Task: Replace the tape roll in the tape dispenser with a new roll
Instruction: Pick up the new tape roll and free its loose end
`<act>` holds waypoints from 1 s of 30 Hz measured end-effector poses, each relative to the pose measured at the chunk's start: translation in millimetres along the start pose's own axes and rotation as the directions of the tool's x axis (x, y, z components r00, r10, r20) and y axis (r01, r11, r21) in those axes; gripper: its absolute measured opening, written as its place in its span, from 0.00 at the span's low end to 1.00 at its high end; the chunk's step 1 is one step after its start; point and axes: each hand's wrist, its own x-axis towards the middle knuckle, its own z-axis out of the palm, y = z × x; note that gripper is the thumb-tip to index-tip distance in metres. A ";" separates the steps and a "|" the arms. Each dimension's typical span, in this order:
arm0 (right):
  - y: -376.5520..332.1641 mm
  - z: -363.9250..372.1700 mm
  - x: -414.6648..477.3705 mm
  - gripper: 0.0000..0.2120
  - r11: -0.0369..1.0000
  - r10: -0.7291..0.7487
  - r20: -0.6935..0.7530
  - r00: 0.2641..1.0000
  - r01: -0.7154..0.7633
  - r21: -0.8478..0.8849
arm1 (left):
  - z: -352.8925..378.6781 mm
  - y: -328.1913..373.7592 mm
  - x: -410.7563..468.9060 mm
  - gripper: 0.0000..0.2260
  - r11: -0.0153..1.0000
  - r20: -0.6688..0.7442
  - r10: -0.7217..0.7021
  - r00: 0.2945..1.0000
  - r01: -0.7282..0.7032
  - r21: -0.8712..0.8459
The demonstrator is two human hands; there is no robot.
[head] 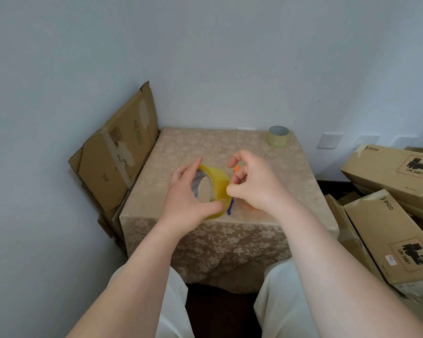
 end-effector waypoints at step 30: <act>-1.3 16.1 -2.2 0.15 0.981 -0.033 -0.189 0.981 -0.004 -0.192 | 9.0 0.2 4.4 0.45 0.996 -0.104 -0.035 0.994 0.044 0.081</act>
